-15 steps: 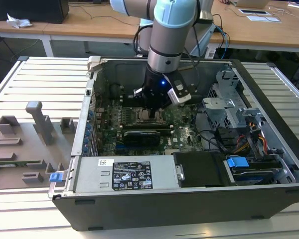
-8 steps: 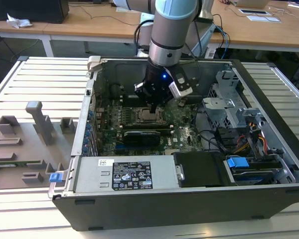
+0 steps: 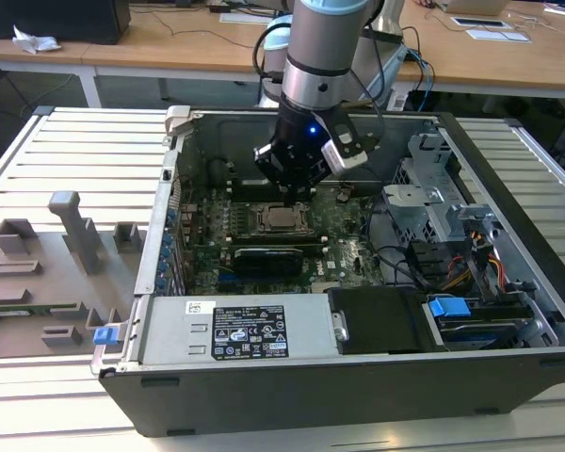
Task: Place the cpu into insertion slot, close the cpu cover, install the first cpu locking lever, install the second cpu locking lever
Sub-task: 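Install the second cpu locking lever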
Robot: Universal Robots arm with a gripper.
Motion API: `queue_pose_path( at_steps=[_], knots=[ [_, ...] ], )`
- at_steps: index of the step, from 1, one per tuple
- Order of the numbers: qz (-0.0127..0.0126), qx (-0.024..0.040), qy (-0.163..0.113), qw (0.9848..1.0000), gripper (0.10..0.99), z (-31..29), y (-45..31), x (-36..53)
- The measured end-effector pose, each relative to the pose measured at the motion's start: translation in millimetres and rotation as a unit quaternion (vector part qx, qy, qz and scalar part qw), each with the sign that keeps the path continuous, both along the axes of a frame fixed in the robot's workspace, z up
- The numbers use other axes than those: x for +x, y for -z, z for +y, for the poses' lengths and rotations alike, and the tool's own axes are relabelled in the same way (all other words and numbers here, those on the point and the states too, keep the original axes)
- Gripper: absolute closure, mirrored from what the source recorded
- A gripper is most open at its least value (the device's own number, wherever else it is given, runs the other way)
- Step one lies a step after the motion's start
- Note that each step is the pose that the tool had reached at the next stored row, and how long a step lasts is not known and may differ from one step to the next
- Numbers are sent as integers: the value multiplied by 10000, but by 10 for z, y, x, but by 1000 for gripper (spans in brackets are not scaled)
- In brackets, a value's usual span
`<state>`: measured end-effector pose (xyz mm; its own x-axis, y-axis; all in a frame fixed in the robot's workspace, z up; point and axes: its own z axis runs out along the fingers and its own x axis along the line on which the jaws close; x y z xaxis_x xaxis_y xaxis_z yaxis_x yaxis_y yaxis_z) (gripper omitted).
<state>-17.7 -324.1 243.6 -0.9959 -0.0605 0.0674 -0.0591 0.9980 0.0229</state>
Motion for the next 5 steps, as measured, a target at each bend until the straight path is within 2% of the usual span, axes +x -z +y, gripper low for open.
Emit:
queue_pose_path(
  at_steps=[5],
  knots=[
    [0,0,0,10000,980,0,-2,0]
  ],
)
